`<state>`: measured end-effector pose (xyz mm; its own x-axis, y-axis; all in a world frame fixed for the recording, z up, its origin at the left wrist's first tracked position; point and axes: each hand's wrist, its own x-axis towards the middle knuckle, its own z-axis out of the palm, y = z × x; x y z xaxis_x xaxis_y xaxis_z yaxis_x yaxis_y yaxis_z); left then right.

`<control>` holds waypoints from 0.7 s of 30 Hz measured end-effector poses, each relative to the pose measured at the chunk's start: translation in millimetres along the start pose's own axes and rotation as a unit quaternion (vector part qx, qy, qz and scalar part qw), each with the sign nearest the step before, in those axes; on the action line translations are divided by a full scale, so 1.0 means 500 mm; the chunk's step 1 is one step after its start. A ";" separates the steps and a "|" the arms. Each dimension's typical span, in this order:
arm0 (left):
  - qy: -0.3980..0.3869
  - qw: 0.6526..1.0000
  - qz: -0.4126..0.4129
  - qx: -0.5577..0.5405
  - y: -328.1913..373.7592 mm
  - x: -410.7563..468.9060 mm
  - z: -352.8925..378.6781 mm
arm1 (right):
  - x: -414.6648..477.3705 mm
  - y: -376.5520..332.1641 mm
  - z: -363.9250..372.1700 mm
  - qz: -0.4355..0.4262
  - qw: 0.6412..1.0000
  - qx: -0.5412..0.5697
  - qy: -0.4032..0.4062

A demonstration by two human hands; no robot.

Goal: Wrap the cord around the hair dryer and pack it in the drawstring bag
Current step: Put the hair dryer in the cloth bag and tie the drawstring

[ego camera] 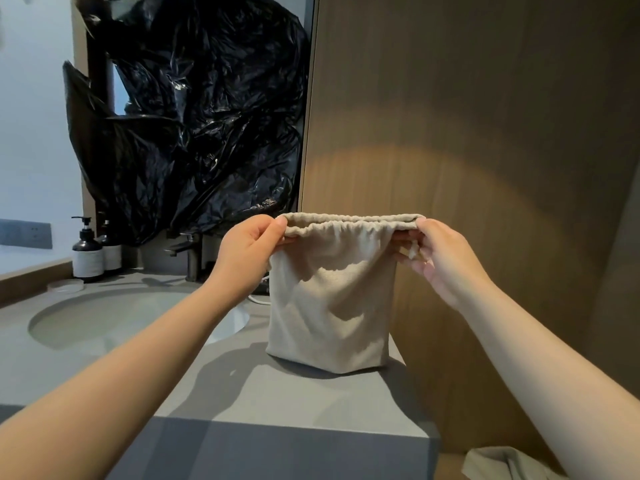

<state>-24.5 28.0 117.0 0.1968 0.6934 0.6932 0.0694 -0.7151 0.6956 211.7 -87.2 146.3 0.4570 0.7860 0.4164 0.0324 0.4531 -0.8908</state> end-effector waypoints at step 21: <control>-0.135 0.981 -0.135 -0.034 -0.151 -0.271 0.048 | -0.244 0.180 -0.109 0.122 0.978 -0.163 -0.038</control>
<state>-32.9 -14.1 -34.0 0.4324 0.8012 0.4137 0.0907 -0.4951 0.8641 207.5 -165.1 5.4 0.4189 0.8891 0.1844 0.2183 0.0985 -0.9709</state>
